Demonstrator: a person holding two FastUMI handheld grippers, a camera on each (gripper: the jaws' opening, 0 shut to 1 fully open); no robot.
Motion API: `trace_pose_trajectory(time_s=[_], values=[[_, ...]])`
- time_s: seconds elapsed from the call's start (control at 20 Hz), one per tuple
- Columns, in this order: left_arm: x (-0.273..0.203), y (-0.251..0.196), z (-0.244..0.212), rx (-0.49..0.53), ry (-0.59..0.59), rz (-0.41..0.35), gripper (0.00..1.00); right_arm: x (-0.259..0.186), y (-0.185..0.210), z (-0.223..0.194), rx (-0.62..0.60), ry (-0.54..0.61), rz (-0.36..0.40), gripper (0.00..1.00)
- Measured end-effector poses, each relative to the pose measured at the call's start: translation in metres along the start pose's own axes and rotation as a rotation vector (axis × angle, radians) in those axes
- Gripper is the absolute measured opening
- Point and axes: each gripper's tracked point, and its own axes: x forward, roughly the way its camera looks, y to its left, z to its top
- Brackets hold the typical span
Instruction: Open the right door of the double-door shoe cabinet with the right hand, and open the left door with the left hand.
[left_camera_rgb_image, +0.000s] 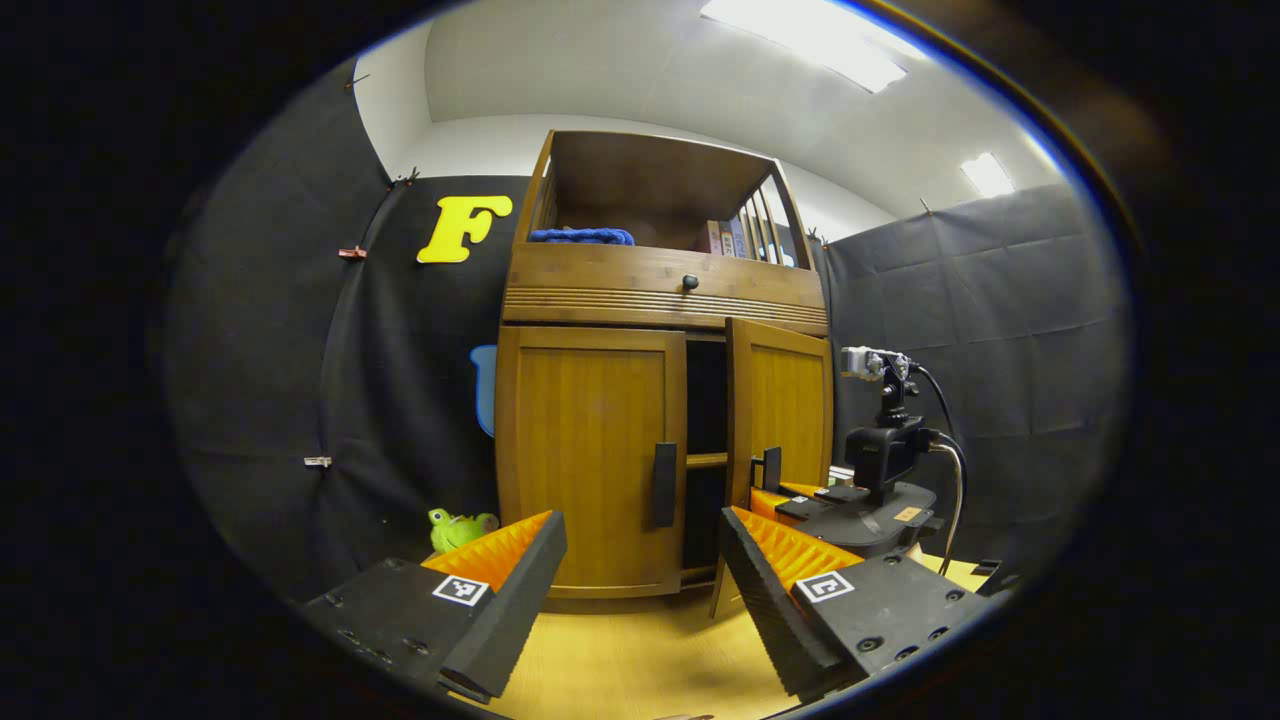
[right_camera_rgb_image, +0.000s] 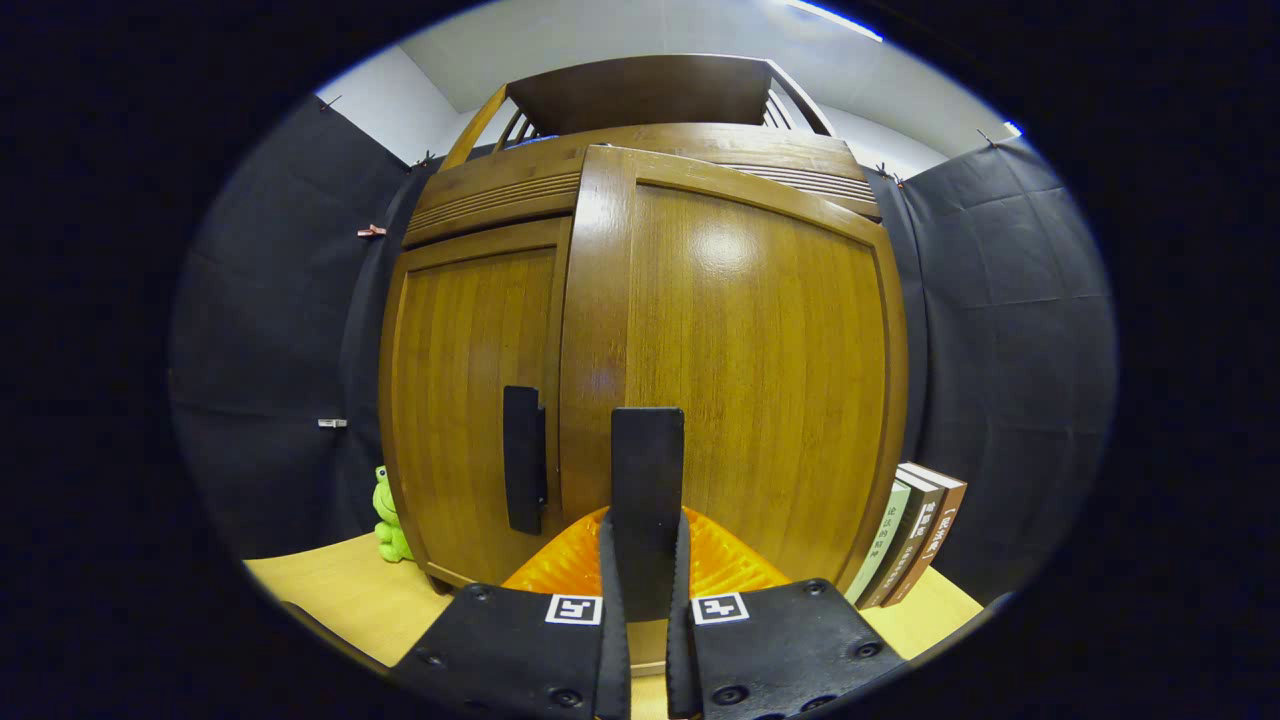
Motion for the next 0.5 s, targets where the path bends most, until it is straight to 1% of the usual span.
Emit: trace_pose_trajectory(time_s=[0.35, 0.5], values=[[0.019, -0.036, -0.002, -0.009, -0.009, -0.069, 0.96, -0.049, -0.028, 0.005, -0.014, 0.007, 0.020, 0.18], [0.031, -0.047, -0.001, -0.008, -0.021, -0.082, 0.96, -0.068, -0.046, 0.004, -0.004, 0.013, 0.019, 0.18]])
